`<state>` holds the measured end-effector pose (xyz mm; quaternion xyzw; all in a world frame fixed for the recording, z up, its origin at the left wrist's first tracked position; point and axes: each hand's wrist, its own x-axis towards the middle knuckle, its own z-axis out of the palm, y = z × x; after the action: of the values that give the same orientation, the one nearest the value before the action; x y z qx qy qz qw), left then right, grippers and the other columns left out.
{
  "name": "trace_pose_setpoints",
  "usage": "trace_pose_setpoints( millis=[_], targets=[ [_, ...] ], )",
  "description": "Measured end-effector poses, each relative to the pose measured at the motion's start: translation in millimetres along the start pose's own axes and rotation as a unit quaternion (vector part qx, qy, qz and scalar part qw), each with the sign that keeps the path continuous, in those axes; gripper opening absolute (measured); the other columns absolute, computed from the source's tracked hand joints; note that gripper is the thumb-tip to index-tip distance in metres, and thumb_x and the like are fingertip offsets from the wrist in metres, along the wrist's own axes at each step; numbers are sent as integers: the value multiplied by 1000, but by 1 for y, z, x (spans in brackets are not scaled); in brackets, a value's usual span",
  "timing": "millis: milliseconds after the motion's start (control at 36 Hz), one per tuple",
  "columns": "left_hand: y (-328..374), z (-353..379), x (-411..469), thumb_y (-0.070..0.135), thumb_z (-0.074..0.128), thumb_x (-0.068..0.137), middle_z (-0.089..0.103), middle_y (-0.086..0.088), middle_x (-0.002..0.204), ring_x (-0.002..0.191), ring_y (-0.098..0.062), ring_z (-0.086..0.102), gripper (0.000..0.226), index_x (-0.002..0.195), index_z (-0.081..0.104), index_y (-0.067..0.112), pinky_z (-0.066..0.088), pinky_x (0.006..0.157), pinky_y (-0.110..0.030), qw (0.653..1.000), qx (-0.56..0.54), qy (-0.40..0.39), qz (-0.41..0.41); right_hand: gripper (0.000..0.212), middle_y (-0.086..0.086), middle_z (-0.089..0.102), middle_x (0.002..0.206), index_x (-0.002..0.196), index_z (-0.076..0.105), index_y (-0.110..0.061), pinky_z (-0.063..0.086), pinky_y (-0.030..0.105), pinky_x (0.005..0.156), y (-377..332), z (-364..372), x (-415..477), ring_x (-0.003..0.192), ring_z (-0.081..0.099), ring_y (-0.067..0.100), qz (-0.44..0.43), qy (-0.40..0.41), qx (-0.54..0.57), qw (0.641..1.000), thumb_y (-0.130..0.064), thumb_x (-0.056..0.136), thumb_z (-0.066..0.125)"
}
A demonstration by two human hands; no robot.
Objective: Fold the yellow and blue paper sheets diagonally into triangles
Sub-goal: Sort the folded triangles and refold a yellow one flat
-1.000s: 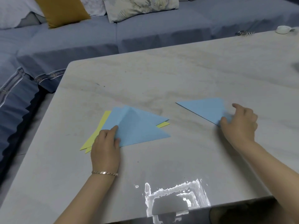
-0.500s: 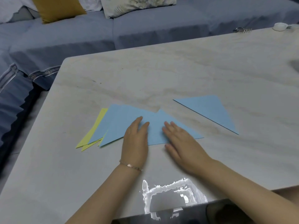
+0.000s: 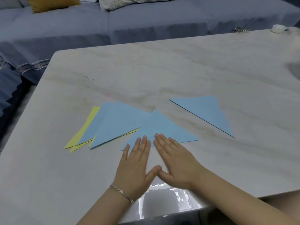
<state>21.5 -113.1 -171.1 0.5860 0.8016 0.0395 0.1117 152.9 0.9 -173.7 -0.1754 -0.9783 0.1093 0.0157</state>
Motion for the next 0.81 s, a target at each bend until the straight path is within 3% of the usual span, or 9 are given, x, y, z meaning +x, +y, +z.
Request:
trace_pose_setpoints(
  millis=[83,278,444,500,556,611,694,750,806],
  targets=[
    [-4,0,-4,60,8,91,36,-3,146,134,-17,20,70,138,32,13,6,107,-36,1000,17,-2,-5,75,11,24,149,140,27,-4,6,29,110,9,-4,-10,138,19,23,27,2,-18,999,-58,90,14],
    [-23,-1,-17,60,8,90,36,-4,145,133,-17,21,73,137,33,11,0,108,-28,998,21,22,-60,79,12,22,148,139,28,-2,5,28,110,46,-13,-42,137,22,27,117,-9,-50,992,-62,90,11],
    [-34,-9,-31,61,6,89,46,-4,139,131,-18,35,78,133,44,8,7,106,-33,992,43,4,-118,81,16,40,141,133,39,1,9,28,107,53,-22,-57,131,33,24,180,-25,-75,980,-61,90,10],
    [-33,-11,-33,62,3,88,49,-3,138,128,-22,45,82,131,47,8,12,104,-37,988,52,12,-143,79,17,51,132,124,51,2,18,33,103,49,-23,-54,124,47,28,203,-15,-88,975,-59,90,13],
    [-30,-15,-32,63,2,86,51,-3,135,127,-24,47,84,125,54,9,14,104,-39,984,35,34,-169,64,16,64,115,103,64,-1,24,34,94,45,-30,-45,109,60,31,226,13,-78,971,-51,86,28],
    [-28,-24,-27,56,17,87,63,-6,122,119,-26,54,68,107,65,12,31,101,-43,981,3,92,-171,44,13,68,98,88,66,-6,30,36,89,41,-42,-30,99,61,32,252,66,-35,965,-40,80,39],
    [-34,-41,-16,41,34,81,67,-11,112,107,-30,61,49,102,66,10,42,89,-39,972,-21,170,-160,45,11,59,117,118,55,-10,33,38,95,31,-60,2,113,50,30,241,99,28,965,-39,84,53],
    [-41,-51,-5,36,45,81,61,-17,122,110,-34,58,48,114,60,6,43,91,-42,966,-27,192,-173,67,7,47,130,134,37,-16,28,37,101,23,-64,26,123,38,27,245,60,78,965,-46,79,60],
    [-47,-60,6,32,57,83,44,-20,139,124,-37,45,55,130,45,4,37,99,-46,961,-53,165,-214,86,8,40,132,139,25,-18,29,38,100,18,-63,47,124,33,27,271,8,111,956,-53,71,66]
  ],
)
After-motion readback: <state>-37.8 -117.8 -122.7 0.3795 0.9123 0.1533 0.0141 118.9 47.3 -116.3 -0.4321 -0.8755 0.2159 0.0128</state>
